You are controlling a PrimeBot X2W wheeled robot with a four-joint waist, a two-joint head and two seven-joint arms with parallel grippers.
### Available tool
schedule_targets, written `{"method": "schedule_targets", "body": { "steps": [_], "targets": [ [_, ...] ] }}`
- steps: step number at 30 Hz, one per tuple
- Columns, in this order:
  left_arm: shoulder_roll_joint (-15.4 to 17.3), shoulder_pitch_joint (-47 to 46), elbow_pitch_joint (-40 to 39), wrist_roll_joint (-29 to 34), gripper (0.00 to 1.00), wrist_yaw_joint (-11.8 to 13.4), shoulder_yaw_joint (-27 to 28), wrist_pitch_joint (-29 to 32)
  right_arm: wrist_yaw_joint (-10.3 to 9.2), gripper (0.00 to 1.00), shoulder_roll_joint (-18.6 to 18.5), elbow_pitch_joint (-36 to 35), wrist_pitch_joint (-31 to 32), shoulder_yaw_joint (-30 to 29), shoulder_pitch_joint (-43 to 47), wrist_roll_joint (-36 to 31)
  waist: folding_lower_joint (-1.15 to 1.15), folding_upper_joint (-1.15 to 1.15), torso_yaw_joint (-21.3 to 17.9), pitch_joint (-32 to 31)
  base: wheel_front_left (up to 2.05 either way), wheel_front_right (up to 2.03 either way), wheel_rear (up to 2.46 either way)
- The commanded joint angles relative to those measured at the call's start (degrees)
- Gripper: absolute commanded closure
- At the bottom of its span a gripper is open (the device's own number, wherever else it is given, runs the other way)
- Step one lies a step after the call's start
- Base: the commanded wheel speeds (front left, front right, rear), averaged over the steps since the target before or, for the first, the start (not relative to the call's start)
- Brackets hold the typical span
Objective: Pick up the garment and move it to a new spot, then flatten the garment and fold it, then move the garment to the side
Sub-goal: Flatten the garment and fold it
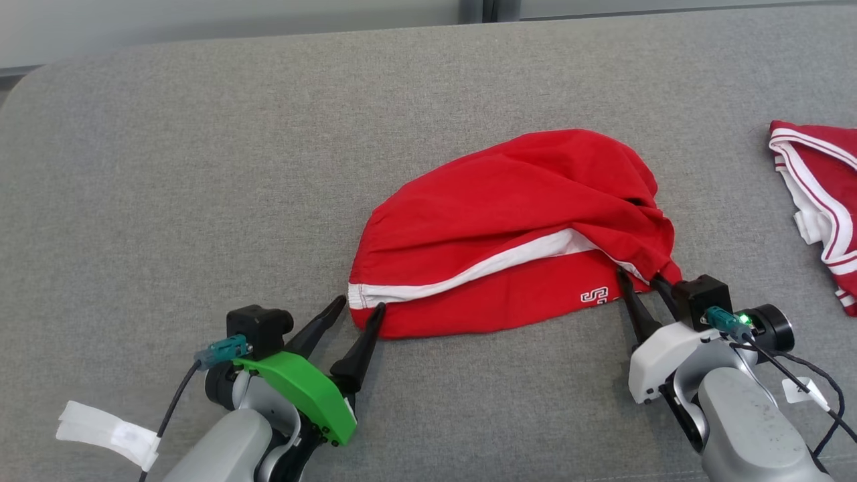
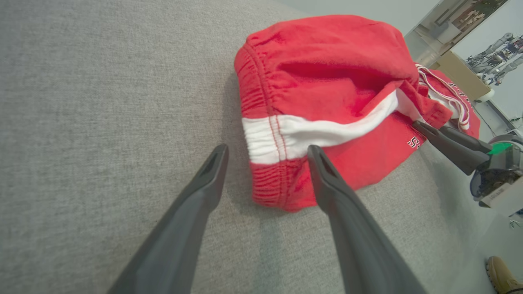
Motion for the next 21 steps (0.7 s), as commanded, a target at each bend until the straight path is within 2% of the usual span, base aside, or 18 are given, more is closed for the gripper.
{"method": "schedule_targets", "body": {
  "steps": [1,3,4,5,6,7,8,9,11,14,17,19,21],
  "targets": [
    [-0.04,-0.88,0.28,-0.28,0.01,0.00,-0.38,0.07,-0.02,0.56,-0.11,0.28,-0.23,0.10,-0.62,0.26,0.00,0.00,-0.18,0.13,0.00,0.00,0.00],
    [0.02,-1.44,0.52,-1.10,0.14,0.00,-0.67,-0.19,-0.02,0.56,-0.11,0.26,-0.23,0.26,-1.06,0.31,0.00,0.00,-0.37,0.38,0.00,0.00,0.00],
    [0.04,-1.70,0.61,-1.36,0.28,0.00,-0.96,-0.22,-0.02,0.56,-0.11,0.29,-0.23,0.31,-1.15,0.33,0.00,0.00,-0.44,0.48,0.00,0.00,0.00],
    [0.03,-2.00,0.47,-1.62,0.51,0.00,-1.37,-0.48,-0.02,0.58,-0.12,0.34,-0.23,0.38,-1.22,0.35,0.00,0.00,-0.51,0.60,0.00,0.00,0.00],
    [-0.08,-2.25,0.33,-2.11,0.60,0.00,-1.56,-0.96,-0.02,0.60,-0.12,0.44,-0.23,0.46,-1.29,0.37,0.00,0.00,-0.59,0.72,0.00,0.00,0.00],
    [-0.20,-2.48,0.18,-2.56,0.88,0.00,-1.81,-1.33,-0.02,0.64,-0.09,0.37,-0.23,0.62,-1.39,0.42,0.00,0.00,-0.69,0.81,0.00,0.00,0.00],
    [-0.23,-2.80,-0.22,-2.87,1.00,0.00,-2.27,-1.76,-0.02,0.81,-0.07,0.04,-0.23,0.81,-1.69,0.52,0.00,0.00,-0.78,0.91,0.00,0.00,0.00],
    [-0.14,-3.10,-0.50,-3.15,1.00,0.00,-2.36,-2.26,-0.02,1.00,-0.10,-0.11,-0.24,0.96,-1.99,0.79,0.00,0.00,-0.86,0.99,0.00,0.00,0.00],
    [0.70,-3.73,-1.38,-3.34,1.00,0.00,-3.16,-2.64,-0.02,1.00,0.07,-1.12,-0.24,0.96,-2.77,2.45,0.00,0.00,-1.08,1.04,0.00,0.00,0.00],
    [2.39,-4.34,-4.71,-5.55,1.00,0.00,-3.44,-2.53,-0.03,1.00,0.22,-3.73,0.94,0.93,-3.91,10.27,0.00,0.00,-1.60,1.05,0.00,0.00,0.00],
    [7.04,-4.93,-12.94,-9.61,1.00,0.00,-2.12,-0.09,-0.03,1.00,-2.09,-12.97,7.35,2.26,-5.22,26.05,0.00,0.00,-2.09,1.05,0.00,0.00,0.00],
    [11.72,-5.60,-21.18,-13.27,1.00,0.00,-0.30,2.89,-0.01,1.00,-6.44,-22.66,14.62,2.52,-5.80,37.82,0.00,0.00,-2.51,1.22,0.00,0.00,0.00],
    [16.94,-6.59,-29.47,-17.39,1.00,0.49,3.18,6.43,0.01,1.00,-10.85,-32.48,22.34,0.39,-6.13,49.44,0.00,0.00,-2.83,1.80,0.00,0.00,0.00]
  ]
}}
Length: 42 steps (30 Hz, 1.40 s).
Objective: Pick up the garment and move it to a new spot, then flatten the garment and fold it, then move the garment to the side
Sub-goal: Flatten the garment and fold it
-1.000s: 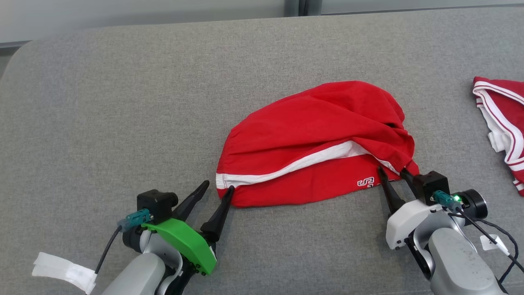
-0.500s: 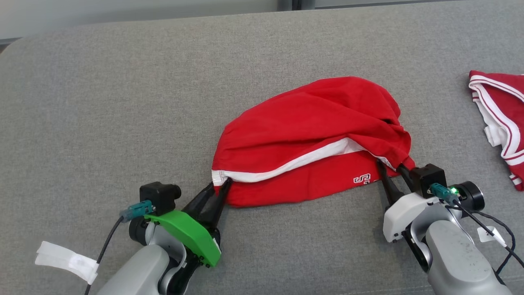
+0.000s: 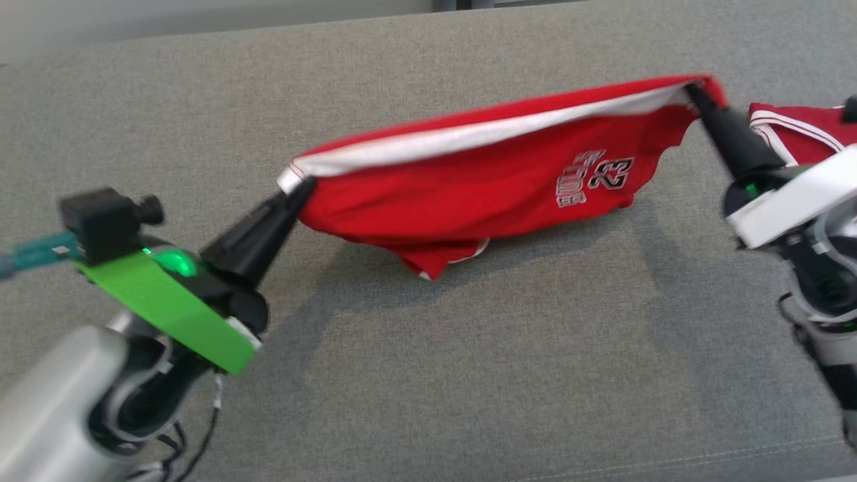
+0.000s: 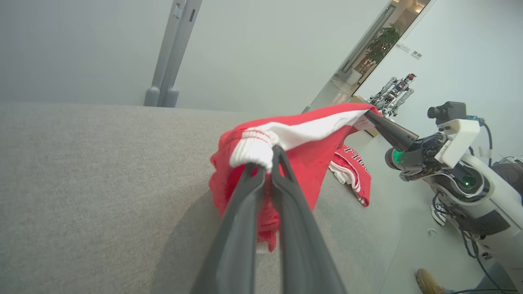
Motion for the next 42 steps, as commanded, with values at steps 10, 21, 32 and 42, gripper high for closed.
{"method": "schedule_targets", "body": {
  "steps": [10,21,32,42],
  "targets": [
    [15.94,-24.70,-14.21,-15.73,1.00,11.59,13.64,24.09,-0.04,1.00,-0.85,-5.13,22.36,-13.73,-26.86,13.82,0.00,0.00,-0.84,15.51,0.00,0.00,0.00],
    [2.98,-54.04,14.07,4.61,1.00,9.54,10.50,12.07,0.01,1.00,16.38,20.94,6.86,-16.33,-63.50,-9.68,0.00,0.00,0.28,25.44,0.00,0.00,0.00],
    [-4.38,-60.93,36.67,16.57,1.00,1.11,7.72,-11.23,0.00,1.00,16.74,39.35,-9.87,-3.90,-73.66,-6.76,0.00,0.00,0.89,34.55,0.00,0.00,0.00],
    [0.03,-43.49,31.26,10.72,1.00,-0.24,2.05,-12.88,-0.04,1.00,10.50,26.81,-4.21,0.30,-50.57,1.38,0.00,0.00,0.58,33.61,0.00,0.00,0.00]
  ]
}}
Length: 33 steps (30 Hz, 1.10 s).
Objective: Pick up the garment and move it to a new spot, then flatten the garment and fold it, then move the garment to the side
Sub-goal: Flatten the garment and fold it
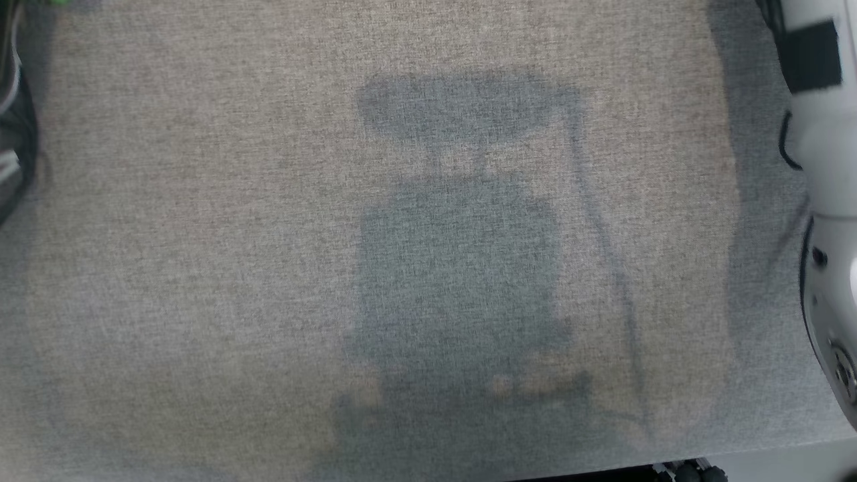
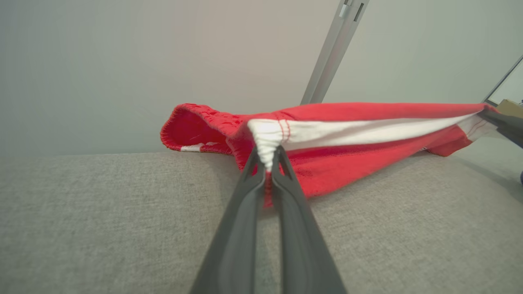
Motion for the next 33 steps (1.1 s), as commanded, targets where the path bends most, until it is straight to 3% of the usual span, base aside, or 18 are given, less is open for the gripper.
{"method": "schedule_targets", "body": {
  "steps": [1,10,17,19,23,28,33],
  "targets": [
    [1.66,3.83,-2.20,-1.09,1.00,0.11,-0.70,-0.19,-0.09,1.00,-1.96,-2.72,0.90,-0.49,5.01,2.33,-0.01,0.00,-0.08,-2.13,0.00,0.00,0.00],
    [7.19,29.65,-19.01,-4.37,1.00,0.29,-4.20,-0.13,-0.22,1.00,-12.30,-21.64,9.62,-1.11,36.94,12.11,-0.01,0.00,0.16,-14.45,0.00,0.00,0.00],
    [8.50,53.87,-35.44,-3.87,1.00,9.17,-5.08,-0.19,-0.05,1.00,-18.99,-41.39,13.71,-8.15,65.56,20.29,-0.01,0.00,0.94,-22.32,0.00,0.00,0.00],
    [8.11,57.10,-37.85,-4.83,1.00,10.50,-5.10,-0.19,-0.05,1.00,-19.65,-44.29,13.94,-9.78,69.55,21.20,-0.01,0.00,1.06,-22.89,0.00,0.00,0.00],
    [8.02,66.71,-46.53,-6.73,1.00,15.56,-5.65,-0.19,-0.04,1.00,-21.00,-55.29,15.39,-16.15,82.68,25.33,-0.01,0.00,1.56,-23.15,0.00,0.00,0.00],
    [8.71,67.68,-53.38,-10.16,1.00,17.08,-5.27,2.32,-0.01,1.00,-22.08,-61.98,18.04,-19.92,83.25,27.44,-0.01,0.00,2.88,-19.53,0.00,0.00,0.00],
    [9.41,60.02,-55.34,-14.22,1.00,20.27,-0.79,7.91,0.00,1.00,-21.12,-54.54,22.42,-15.40,66.76,24.73,-0.01,0.00,4.50,-13.89,0.00,0.00,0.00]
  ]
}}
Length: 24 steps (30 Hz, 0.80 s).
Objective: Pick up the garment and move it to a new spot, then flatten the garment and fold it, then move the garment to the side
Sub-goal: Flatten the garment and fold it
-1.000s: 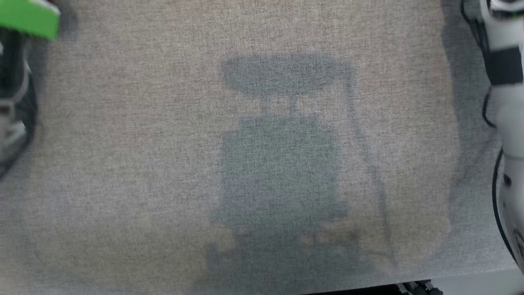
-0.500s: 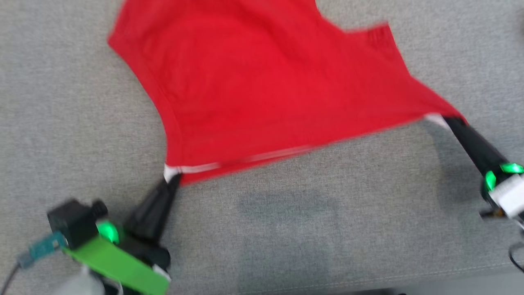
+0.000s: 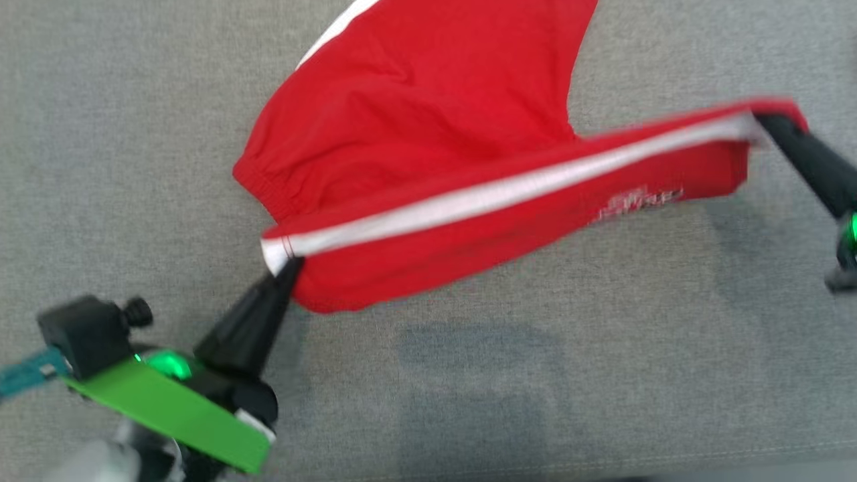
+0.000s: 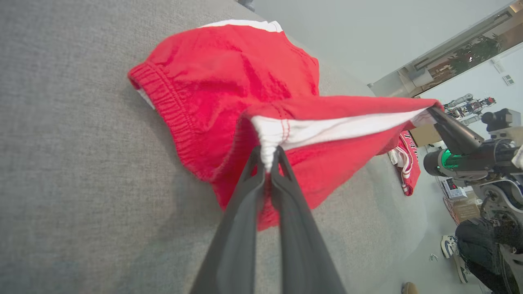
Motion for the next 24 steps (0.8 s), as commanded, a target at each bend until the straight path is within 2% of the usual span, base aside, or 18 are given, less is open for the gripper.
{"method": "schedule_targets", "body": {
  "steps": [1,7,11,17,24],
  "targets": [
    [0.66,-2.25,-0.33,-1.21,1.00,0.71,0.98,1.13,0.03,1.00,0.80,2.69,0.89,1.13,-5.13,-1.81,0.01,0.00,2.48,6.20,0.00,0.00,0.00],
    [0.20,-12.52,0.64,-4.10,1.00,4.23,4.87,7.23,0.03,1.00,9.43,21.58,6.43,6.85,-32.64,-13.35,0.01,0.00,5.30,9.97,0.00,0.00,0.00],
    [-2.49,-18.77,6.08,-4.87,1.00,5.29,6.02,8.78,0.03,1.00,15.07,31.80,6.84,7.84,-44.21,-21.06,0.01,0.00,7.36,10.81,0.00,0.00,0.00],
    [-6.23,-25.60,12.98,-6.12,1.00,3.88,4.93,11.42,0.03,1.00,18.88,40.03,7.09,9.28,-52.73,-27.64,0.01,0.00,9.10,10.93,0.00,0.00,0.00],
    [-8.95,-29.11,18.07,-5.51,1.00,2.42,2.79,12.87,0.03,1.00,18.40,45.05,5.96,8.20,-55.54,-31.46,0.01,0.00,9.40,10.18,0.00,0.00,0.00]
  ]
}}
